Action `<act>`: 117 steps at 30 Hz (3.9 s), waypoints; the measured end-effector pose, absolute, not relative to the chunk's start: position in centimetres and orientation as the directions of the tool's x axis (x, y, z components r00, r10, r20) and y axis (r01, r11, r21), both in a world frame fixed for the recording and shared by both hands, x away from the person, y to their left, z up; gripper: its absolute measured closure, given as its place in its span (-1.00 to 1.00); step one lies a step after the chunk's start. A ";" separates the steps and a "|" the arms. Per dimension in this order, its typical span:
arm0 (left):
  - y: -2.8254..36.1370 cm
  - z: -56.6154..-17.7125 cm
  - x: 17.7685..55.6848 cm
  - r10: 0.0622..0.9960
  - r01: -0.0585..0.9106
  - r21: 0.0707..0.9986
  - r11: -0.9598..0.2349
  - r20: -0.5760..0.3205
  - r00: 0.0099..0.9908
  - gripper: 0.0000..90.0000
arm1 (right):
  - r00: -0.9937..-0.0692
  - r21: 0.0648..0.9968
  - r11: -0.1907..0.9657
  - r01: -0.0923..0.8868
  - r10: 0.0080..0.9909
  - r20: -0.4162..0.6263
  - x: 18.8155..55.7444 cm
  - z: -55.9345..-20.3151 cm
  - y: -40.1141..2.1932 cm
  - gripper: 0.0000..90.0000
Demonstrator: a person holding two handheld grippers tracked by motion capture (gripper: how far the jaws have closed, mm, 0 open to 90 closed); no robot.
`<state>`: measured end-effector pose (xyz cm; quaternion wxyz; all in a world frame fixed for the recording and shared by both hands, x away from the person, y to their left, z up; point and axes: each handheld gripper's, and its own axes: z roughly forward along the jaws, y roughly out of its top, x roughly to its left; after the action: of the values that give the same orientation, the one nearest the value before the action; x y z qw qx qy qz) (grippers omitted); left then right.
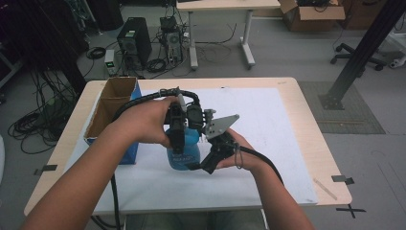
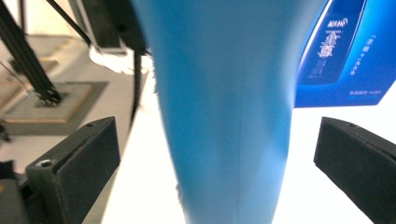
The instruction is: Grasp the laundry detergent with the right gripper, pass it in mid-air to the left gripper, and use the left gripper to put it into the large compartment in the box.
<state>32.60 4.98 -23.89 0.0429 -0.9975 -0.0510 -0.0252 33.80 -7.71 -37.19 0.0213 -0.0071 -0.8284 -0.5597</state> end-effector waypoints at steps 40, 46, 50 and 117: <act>12.7 -14.6 39.4 0.772 0.772 -0.002 -0.635 0.002 0.635 -0.13 | -0.985 0.770 0.638 0.034 0.151 -0.082 36.9 -33.0 -17.5 -0.96; 14.9 -13.2 40.4 0.836 0.836 -0.017 -0.549 -0.008 0.549 -0.13 | -0.986 0.724 0.688 0.042 0.145 -0.080 37.6 -32.3 -17.4 -0.96; 16.9 -12.0 41.0 0.885 0.885 -0.009 -0.465 -0.016 0.465 -0.13 | -0.988 0.688 0.724 0.038 0.129 -0.082 37.8 -32.0 -17.4 -0.95; 28.1 -18.9 43.4 1.000 0.998 -0.063 0.007 -0.022 -0.008 -0.13 | -0.993 0.486 0.872 0.054 0.100 -0.070 38.8 -29.7 -18.5 -0.93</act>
<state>43.35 28.14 -18.85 0.0146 -0.7041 -0.7093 0.0299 38.83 -18.49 -29.66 -0.0463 -0.0398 -0.9664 -0.2498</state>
